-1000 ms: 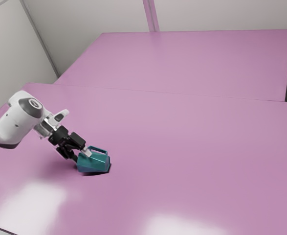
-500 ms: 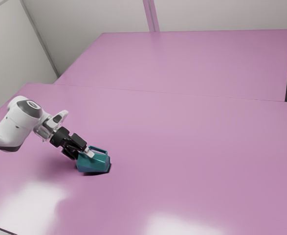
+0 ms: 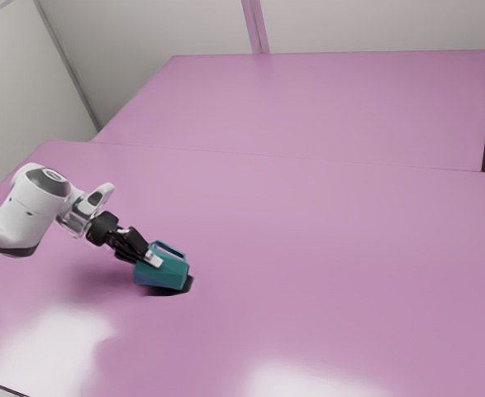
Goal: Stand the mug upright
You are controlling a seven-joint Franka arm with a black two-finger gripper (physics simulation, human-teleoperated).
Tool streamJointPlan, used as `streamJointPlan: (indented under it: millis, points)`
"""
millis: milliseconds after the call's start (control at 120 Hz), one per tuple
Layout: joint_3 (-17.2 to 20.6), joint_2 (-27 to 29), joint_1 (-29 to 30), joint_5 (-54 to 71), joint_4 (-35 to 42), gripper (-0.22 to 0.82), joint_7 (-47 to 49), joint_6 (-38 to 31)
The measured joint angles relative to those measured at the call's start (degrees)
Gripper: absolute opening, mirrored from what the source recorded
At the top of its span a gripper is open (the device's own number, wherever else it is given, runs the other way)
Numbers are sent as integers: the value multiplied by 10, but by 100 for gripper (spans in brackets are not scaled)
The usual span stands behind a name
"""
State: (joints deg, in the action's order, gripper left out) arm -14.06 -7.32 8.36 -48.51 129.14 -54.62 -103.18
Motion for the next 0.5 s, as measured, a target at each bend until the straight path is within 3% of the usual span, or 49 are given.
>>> streamJointPlan:
  millis: [500]
  points:
    - [1,42,-33,-7,-6,-17,-11,-6]
